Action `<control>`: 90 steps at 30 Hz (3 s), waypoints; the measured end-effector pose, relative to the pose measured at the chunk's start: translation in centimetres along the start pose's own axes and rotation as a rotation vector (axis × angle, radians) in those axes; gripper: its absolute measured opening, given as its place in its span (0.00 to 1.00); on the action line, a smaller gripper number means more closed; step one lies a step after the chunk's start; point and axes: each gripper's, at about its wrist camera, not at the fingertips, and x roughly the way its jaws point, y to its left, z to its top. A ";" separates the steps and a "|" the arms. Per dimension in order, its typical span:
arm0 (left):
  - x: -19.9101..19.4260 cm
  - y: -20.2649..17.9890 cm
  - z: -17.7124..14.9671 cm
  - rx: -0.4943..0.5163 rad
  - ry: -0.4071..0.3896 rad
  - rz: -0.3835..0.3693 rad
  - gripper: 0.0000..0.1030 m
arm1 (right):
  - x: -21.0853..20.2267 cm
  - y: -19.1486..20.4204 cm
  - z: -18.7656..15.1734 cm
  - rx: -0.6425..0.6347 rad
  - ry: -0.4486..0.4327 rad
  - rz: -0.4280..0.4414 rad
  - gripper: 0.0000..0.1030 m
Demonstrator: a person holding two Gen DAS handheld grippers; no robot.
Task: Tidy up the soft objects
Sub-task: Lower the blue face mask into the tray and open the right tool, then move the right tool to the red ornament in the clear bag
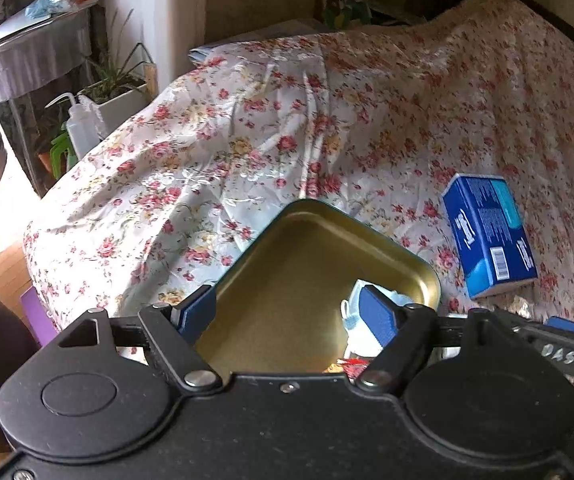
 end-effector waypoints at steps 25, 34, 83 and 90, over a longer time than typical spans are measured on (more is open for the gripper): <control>3.6 -8.7 -2.0 0.178 0.098 -0.099 0.76 | 5.8 -10.8 -0.8 0.158 0.112 -0.168 0.84; 4.2 -8.7 -2.3 0.198 0.114 -0.091 0.76 | 8.5 -10.2 -0.7 0.141 0.173 -0.159 0.84; 7.7 -15.9 -3.4 0.239 0.169 -0.146 0.77 | 8.7 -16.3 -2.9 0.343 0.235 -0.220 0.51; 9.9 -18.2 -4.4 0.254 0.213 -0.126 0.79 | 6.7 -18.5 -2.9 0.405 0.172 -0.218 0.51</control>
